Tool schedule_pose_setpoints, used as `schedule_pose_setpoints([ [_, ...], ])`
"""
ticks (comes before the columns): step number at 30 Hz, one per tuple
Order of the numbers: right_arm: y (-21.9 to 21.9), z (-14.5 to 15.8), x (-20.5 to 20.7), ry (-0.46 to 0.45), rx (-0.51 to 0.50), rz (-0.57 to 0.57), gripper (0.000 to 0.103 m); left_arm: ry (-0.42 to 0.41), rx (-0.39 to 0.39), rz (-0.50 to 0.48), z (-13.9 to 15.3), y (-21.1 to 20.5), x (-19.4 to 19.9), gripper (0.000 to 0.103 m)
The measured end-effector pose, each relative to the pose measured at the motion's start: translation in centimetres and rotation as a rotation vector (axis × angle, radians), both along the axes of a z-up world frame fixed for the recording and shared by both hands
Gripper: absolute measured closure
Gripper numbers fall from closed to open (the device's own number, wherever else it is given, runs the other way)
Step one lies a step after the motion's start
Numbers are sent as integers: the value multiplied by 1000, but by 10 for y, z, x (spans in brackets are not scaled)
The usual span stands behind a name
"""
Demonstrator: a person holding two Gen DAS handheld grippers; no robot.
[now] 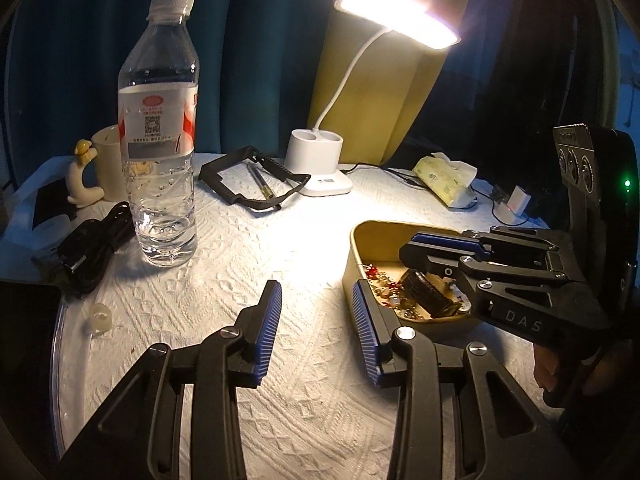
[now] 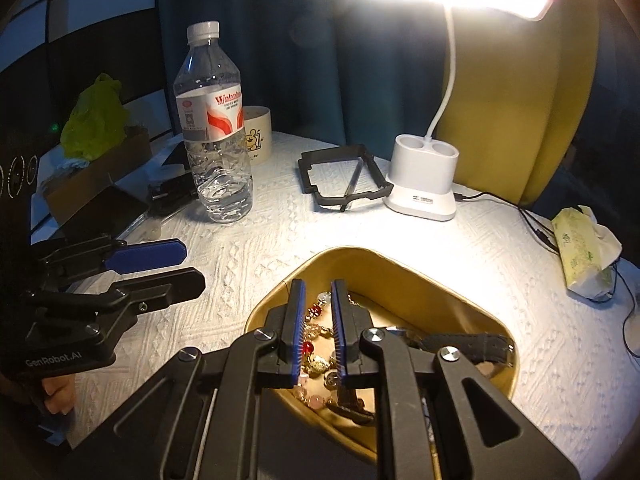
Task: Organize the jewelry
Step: 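Lower the ring and the gold-and-red bracelet into the box and open both grippers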
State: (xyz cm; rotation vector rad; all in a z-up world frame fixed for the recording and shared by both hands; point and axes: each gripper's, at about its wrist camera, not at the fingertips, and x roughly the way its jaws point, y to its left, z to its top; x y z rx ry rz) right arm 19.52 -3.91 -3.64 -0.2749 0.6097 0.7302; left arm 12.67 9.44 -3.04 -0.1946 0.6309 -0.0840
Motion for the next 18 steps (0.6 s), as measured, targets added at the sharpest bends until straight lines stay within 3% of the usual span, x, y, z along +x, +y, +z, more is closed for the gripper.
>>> schedule_pose_setpoints([
  [18,-65,-11,-50,14,6,-96,88,24,38,-48,-6,-49,-41,63],
])
